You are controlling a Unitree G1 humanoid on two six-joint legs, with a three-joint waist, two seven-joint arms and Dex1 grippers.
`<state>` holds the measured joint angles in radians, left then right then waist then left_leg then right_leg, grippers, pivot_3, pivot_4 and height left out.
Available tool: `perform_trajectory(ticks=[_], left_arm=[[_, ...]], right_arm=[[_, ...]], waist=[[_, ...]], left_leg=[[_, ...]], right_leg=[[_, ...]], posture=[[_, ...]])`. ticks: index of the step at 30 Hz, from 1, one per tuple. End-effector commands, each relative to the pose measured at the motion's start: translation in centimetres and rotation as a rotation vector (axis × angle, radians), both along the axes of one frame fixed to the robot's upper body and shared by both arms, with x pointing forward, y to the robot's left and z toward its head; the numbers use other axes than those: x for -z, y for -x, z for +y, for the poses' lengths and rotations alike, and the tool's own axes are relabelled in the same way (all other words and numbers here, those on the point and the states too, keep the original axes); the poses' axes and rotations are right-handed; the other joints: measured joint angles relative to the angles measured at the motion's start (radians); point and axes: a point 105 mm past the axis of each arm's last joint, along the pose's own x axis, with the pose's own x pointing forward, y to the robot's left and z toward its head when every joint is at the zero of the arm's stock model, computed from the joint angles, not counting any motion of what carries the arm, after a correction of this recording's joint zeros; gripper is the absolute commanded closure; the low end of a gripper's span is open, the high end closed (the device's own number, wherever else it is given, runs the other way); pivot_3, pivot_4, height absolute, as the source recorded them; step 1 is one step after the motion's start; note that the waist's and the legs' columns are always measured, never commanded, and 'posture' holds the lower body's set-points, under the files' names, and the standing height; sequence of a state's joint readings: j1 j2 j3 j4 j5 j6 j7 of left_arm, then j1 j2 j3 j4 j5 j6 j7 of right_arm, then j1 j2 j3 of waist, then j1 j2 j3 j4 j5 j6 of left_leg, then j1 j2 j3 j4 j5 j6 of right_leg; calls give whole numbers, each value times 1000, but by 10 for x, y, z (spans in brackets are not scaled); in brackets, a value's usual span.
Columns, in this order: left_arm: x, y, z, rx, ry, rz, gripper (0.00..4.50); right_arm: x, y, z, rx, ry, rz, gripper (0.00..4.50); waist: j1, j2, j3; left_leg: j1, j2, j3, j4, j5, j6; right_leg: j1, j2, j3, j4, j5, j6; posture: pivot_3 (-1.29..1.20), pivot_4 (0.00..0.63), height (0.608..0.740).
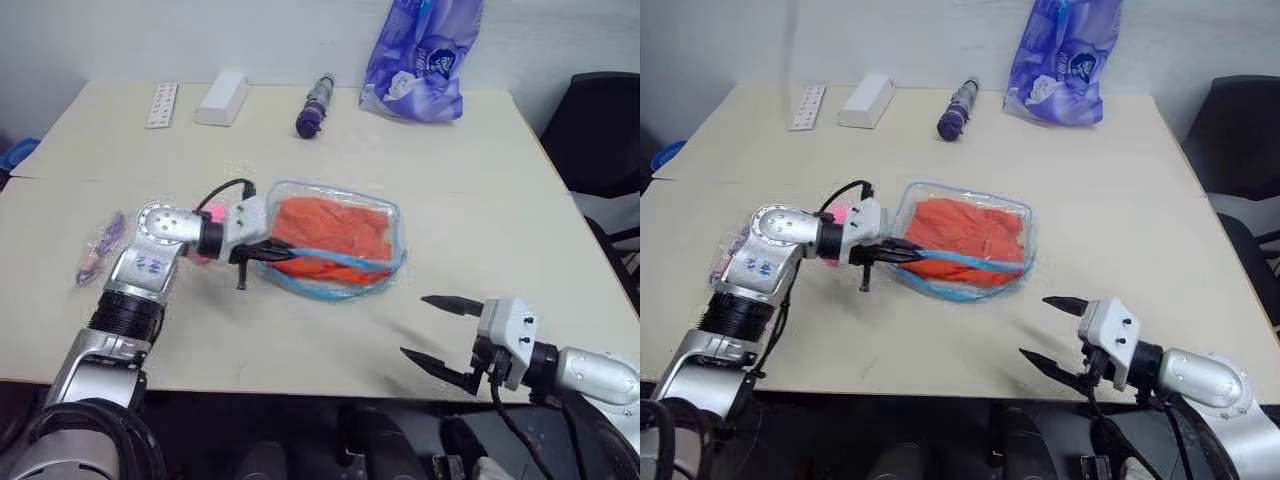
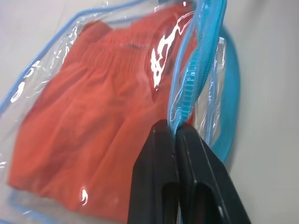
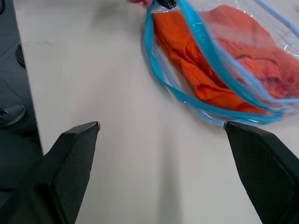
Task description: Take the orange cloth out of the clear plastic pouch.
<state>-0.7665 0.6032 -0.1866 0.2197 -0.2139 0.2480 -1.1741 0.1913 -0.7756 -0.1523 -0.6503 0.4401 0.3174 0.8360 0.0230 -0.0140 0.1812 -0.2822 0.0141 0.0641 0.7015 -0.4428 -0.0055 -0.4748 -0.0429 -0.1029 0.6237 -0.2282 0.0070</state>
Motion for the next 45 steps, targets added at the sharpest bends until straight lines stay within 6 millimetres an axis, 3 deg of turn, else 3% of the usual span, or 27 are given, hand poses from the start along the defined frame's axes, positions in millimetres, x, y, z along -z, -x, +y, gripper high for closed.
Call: perform_trajectory(ticks=[1, 5, 7, 11, 18, 23, 27, 30, 45], left_arm=[[-20, 7, -19, -25, 110, 47, 4500], [-17, 9, -30, -40, 106, 51, 4500], [-17, 7, -35, -46, 108, 43, 4500], [-20, 2, -42, -59, 130, 34, 4500], [-24, -1, -53, -58, 152, 7, 4500], [-30, 1, -56, -59, 171, -2, 4500], [-32, 3, -56, -57, 178, -6, 4500], [-36, 4, -57, -60, 193, -1, 4500], [-45, 14, -65, -34, 236, 36, 4500]], right_arm=[[-6, -11, 13, -32, 22, -96, 953], [-9, -33, 28, -46, 92, -206, 2397], [-10, -58, 34, -8, 209, -336, 3048], [-11, -83, 47, -52, 363, -461, 3048], [-6, -101, 70, -112, 460, -565, 3048], [5, -111, 71, -107, 555, -603, 3048], [14, -119, 69, -107, 595, -599, 2198], [15, -124, 68, -99, 604, -608, 1162], [44, -149, 69, -108, 698, -553, 1162]], waist=[[0, 0, 0], [-7, 0, 0], [-13, 0, 0], [-20, 0, 0], [-23, 0, 0], [-24, 0, 0], [-26, 0, 0], [-27, 0, 0], [-35, 0, 0]], left_leg=[[0, 0, 0, 0, 0, 0], [0, -1, -1, 0, 0, 0], [1, 0, -1, 0, 0, -1], [0, 0, -1, 1, 1, -1], [-1, 0, 1, 4, 1, -1], [-1, 1, 0, 4, 1, -1], [-1, 1, 0, 4, 1, -1], [0, 1, 0, 4, 1, -1], [1, 2, -2, 4, 1, -1]], right_leg=[[0, 0, 0, 0, 0, 0], [-1, 1, 2, 1, 0, 0], [-1, 0, 2, 2, 0, 0], [-2, 0, 3, 3, 0, 0], [-4, -2, -1, 2, 0, 0], [-4, -2, -1, 3, 0, 0], [-5, -2, -1, 3, 0, 0], [-4, -1, 0, 3, 0, -1], [0, -1, 2, 4, 0, -1]], posture=[[0, 150, 740], [0, 150, 740], [0, 150, 740], [0, 150, 740], [0, 150, 740], [0, 150, 740], [0, 150, 740], [0, 150, 740], [0, 150, 740]])
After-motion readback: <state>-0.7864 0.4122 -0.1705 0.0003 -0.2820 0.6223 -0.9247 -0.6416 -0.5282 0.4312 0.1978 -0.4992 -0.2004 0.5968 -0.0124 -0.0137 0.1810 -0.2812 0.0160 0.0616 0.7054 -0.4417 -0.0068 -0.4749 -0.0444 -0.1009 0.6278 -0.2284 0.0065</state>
